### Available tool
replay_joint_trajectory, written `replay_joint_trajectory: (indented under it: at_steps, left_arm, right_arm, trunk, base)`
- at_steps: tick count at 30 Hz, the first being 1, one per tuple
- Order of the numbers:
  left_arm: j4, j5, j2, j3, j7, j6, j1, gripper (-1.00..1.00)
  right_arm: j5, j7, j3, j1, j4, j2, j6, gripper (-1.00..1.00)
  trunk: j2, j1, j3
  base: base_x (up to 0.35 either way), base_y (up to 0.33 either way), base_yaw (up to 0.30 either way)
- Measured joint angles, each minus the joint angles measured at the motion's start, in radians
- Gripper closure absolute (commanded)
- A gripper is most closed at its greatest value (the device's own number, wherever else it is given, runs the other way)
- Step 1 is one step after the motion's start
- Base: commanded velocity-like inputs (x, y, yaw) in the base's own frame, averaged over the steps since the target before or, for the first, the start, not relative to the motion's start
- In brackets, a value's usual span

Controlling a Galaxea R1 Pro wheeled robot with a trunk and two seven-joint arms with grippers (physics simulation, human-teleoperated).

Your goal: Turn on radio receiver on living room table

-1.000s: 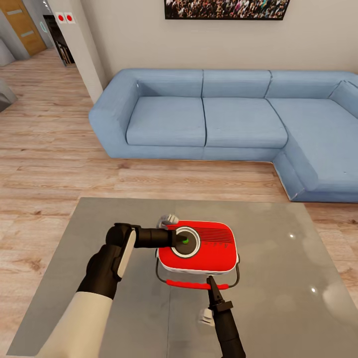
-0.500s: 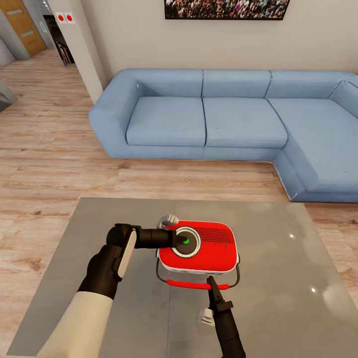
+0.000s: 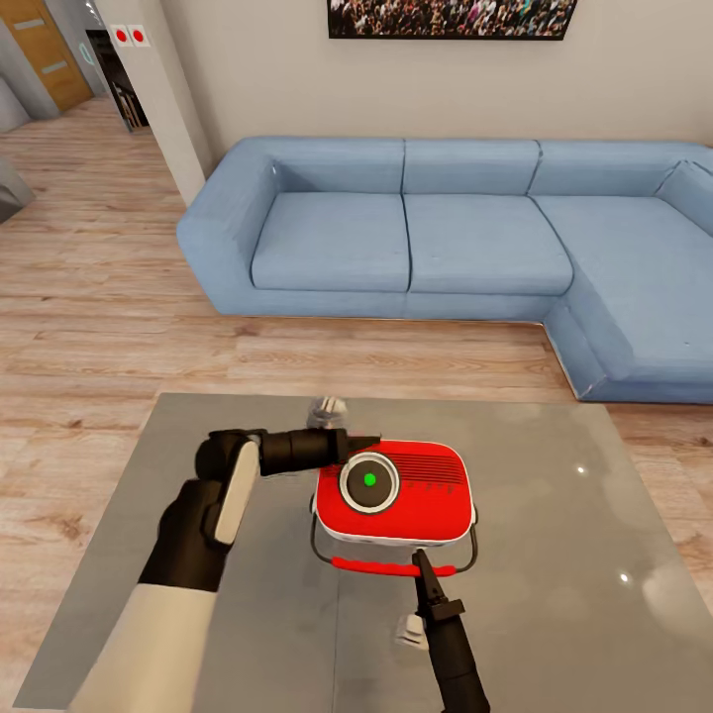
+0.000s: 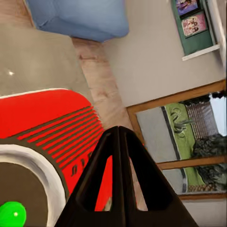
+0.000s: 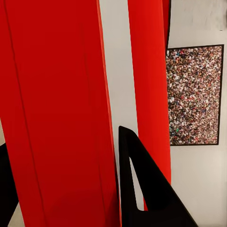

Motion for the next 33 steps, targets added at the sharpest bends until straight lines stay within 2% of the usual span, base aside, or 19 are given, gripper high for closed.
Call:
replay_joint_trajectory:
  at_steps: [2,6,15,19,21,23,24,26,27,30,31,32,33]
  left_arm:
    - [-0.038,0.062,0.001,-0.001,-0.001,0.000,0.000,1.00]
    - [-0.064,0.126,0.003,-0.001,-0.001,0.000,0.000,1.00]
    - [-0.069,0.145,0.004,-0.001,-0.001,0.000,0.000,1.00]
    - [-0.070,0.146,0.004,0.000,-0.001,0.000,0.000,1.00]
    - [-0.069,0.145,0.004,0.000,-0.001,0.000,0.000,1.00]
    - [-0.069,0.144,0.004,-0.001,-0.001,0.000,0.000,1.00]
    - [-0.068,0.142,0.004,-0.001,-0.001,0.000,0.000,1.00]
    - [-0.066,0.140,0.005,-0.001,0.000,0.000,0.000,1.00]
    - [-0.065,0.140,0.005,-0.001,0.000,0.000,0.000,1.00]
    - [-0.059,0.138,0.007,-0.002,0.002,0.000,0.000,1.00]
    - [-0.058,0.138,0.007,-0.002,0.002,0.000,0.000,1.00]
    - [-0.057,0.136,0.008,-0.002,0.002,0.000,0.000,1.00]
    - [-0.056,0.133,0.008,-0.002,0.002,0.000,0.000,1.00]
  right_arm:
    - [0.000,0.000,0.000,0.000,0.001,0.000,-0.001,1.00]
    - [0.000,0.001,0.000,0.000,0.001,0.000,-0.001,1.00]
    - [-0.003,0.002,-0.003,0.000,0.002,0.000,-0.006,1.00]
    - [-0.038,0.016,-0.009,0.000,0.000,-0.001,-0.014,1.00]
    - [-0.083,0.071,-0.016,0.000,-0.008,-0.001,-0.021,1.00]
    - [-0.105,0.131,-0.034,-0.001,-0.027,-0.004,-0.027,1.00]
    - [-0.123,0.181,-0.065,-0.001,-0.050,-0.015,-0.037,1.00]
    - [-0.136,0.301,-0.171,-0.001,-0.132,-0.056,-0.051,1.00]
    - [-0.135,0.336,-0.207,-0.001,-0.163,-0.067,-0.048,1.00]
    - [-0.131,0.594,-0.391,-0.001,-0.377,-0.128,-0.046,1.00]
    - [-0.119,0.638,-0.426,-0.001,-0.415,-0.138,-0.038,1.00]
    - [-0.144,0.737,-0.487,0.000,-0.477,-0.155,-0.043,1.00]
    - [-0.141,0.816,-0.557,0.000,-0.530,-0.169,-0.029,1.00]
  trunk:
    - [0.000,0.000,0.000]
    - [0.000,0.000,0.000]
    - [0.000,0.000,0.000]
    - [0.000,0.000,0.000]
    - [0.000,0.000,0.000]
    - [0.000,0.000,0.000]
    - [0.000,0.000,0.000]
    - [0.000,0.000,0.000]
    - [0.000,0.000,0.000]
    - [0.000,0.000,0.000]
    - [0.000,0.000,0.000]
    - [0.000,0.000,0.000]
    - [0.000,0.000,0.000]
  base:
    - [0.000,0.000,0.000]
    - [0.000,0.000,0.000]
    - [0.000,0.000,0.000]
    - [0.000,0.000,0.000]
    - [0.000,0.000,0.000]
    - [0.000,0.000,0.000]
    - [0.000,0.000,0.000]
    - [0.000,0.000,0.000]
    - [0.000,0.000,0.000]
    - [0.000,0.000,0.000]
    - [0.000,0.000,0.000]
    - [0.000,0.000,0.000]
    - [0.000,0.000,0.000]
